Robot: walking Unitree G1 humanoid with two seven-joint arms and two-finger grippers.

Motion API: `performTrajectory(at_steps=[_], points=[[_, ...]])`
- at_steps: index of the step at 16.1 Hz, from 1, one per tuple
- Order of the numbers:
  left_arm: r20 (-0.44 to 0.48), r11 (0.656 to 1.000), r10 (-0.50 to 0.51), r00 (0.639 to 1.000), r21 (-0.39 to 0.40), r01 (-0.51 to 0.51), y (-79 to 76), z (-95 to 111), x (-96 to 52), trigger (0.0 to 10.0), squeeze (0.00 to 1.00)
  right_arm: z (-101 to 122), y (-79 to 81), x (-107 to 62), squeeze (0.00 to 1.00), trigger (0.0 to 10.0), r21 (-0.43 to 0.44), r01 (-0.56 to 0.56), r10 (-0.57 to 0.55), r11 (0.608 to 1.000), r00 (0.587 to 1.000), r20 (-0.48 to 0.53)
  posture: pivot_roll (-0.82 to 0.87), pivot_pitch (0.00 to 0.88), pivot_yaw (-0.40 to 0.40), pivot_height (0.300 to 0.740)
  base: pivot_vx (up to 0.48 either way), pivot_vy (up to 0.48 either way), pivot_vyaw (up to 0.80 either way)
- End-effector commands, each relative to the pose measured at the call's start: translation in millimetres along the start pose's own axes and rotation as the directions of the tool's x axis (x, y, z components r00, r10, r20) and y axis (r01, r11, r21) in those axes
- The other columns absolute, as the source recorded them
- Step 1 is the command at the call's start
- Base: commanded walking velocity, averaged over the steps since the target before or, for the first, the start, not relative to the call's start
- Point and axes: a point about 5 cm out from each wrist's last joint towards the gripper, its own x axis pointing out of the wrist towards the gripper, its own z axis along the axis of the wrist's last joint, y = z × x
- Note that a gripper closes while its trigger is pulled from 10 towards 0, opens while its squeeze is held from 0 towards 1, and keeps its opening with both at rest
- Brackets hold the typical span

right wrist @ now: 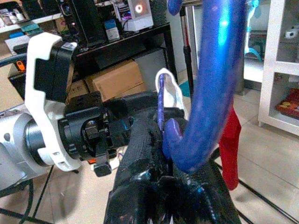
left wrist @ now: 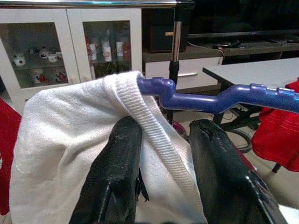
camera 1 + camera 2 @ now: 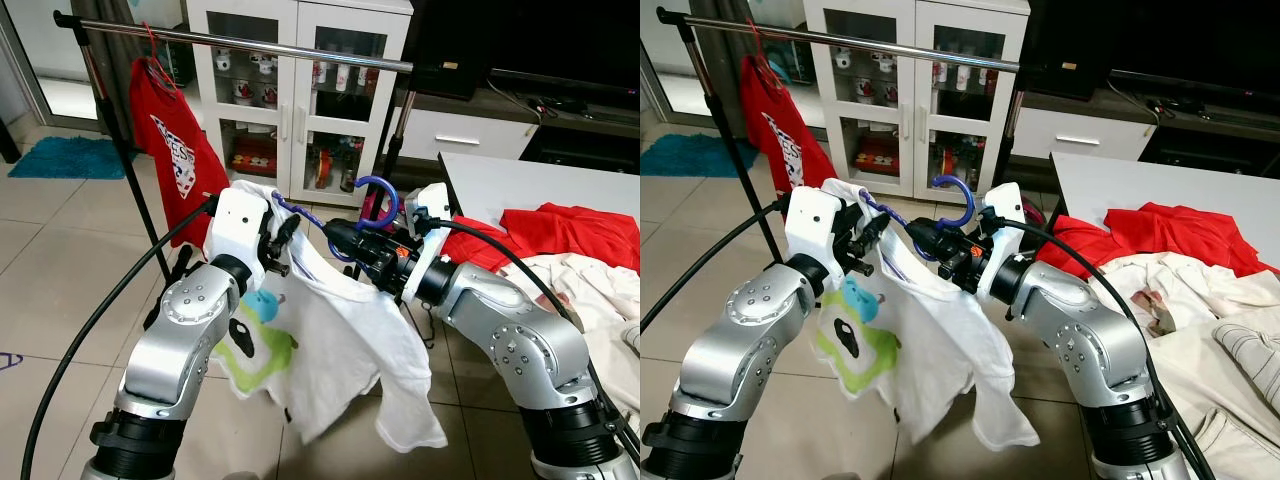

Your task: Hang hanger

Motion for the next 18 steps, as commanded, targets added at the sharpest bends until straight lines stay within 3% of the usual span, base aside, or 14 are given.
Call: performTrajectory(at_steps=[1,10,13,18], points=[[0.024,1.000,0.001,1.000,0.003,-0.001,-4.1,5,-0.5,0.0,0.00,8,-1.2,0.6,0.00,10.0,-0.019,-0.009,0.009,1.000,0.999,0.030,0.11,0.000,-0.088,0.740,0.000,0.000,0.00],[0.020,0.997,0.073,0.997,-0.025,-0.073,-2.0,3,-2.2,0.0,0.00,6,-3.3,1.7,0.00,10.0,-0.009,-0.017,0.017,1.000,0.999,0.028,0.11,0.000,-0.089,0.740,0.000,0.000,0.00],[0.020,0.997,0.070,0.997,-0.047,-0.069,-4.6,3,-2.4,0.0,0.00,6,-3.6,2.9,0.00,10.0,-0.007,-0.020,0.020,1.000,1.000,0.023,0.11,0.000,-0.089,0.740,0.000,0.000,0.00],[0.083,1.000,-0.020,0.996,0.010,0.019,-17.4,14,-3.2,0.0,0.00,-2,-16.8,7.4,0.00,10.0,-0.012,0.094,-0.094,0.996,0.995,-0.044,0.11,0.000,-0.092,0.740,0.000,0.000,0.00]])
